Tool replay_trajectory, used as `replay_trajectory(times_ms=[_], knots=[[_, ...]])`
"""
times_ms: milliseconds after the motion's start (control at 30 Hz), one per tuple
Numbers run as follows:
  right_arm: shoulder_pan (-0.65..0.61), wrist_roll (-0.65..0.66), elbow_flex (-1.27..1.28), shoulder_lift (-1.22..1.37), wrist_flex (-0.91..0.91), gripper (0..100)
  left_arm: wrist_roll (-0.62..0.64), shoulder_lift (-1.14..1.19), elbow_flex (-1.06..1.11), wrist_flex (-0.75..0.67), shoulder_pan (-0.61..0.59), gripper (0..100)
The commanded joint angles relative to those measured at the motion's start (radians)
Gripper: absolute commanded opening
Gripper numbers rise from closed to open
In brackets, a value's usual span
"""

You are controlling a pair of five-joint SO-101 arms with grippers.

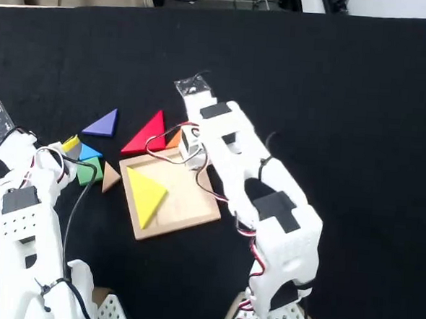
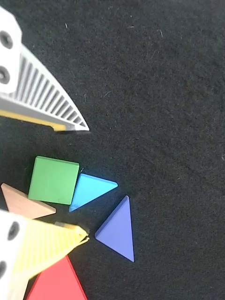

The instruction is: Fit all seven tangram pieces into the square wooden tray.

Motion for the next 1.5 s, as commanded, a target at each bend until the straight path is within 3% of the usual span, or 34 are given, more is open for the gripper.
replay_trajectory(times_ms=[0, 267, 467, 633, 833, 1133, 1300, 1467], knots=[[0.069, -0.002, -0.031, -0.005, -0.002, 1.8, 0.005, -0.003, -0.005, -0.017, 0.012, 31], [0.232, -0.1, 0.061, -0.077, -0.008, 1.8, 0.008, -0.003, -0.005, -0.017, 0.012, 31], [0.232, -0.17, 0.151, -0.134, -0.054, 1.8, 0.009, -0.003, -0.005, -0.017, 0.013, 31], [0.19, -0.147, 0.165, -0.194, -0.041, 3.1, 0.009, -0.003, -0.005, -0.017, 0.013, 31], [0.14, -0.052, 0.163, -0.36, 0.028, 20.2, 0.009, -0.003, -0.005, -0.017, 0.013, 31], [0.141, -0.006, 0.166, -0.535, 0.135, 20.8, 0.011, -0.003, -0.005, -0.018, 0.021, 31], [0.209, -0.005, 0.26, -0.599, 0.129, 20.8, -0.063, 0.006, -0.11, 0.023, 0.208, 31], [0.359, 0.028, 0.398, -0.662, -0.012, 20.8, -0.19, 0.17, -0.499, 0.307, 0.45, 31]])
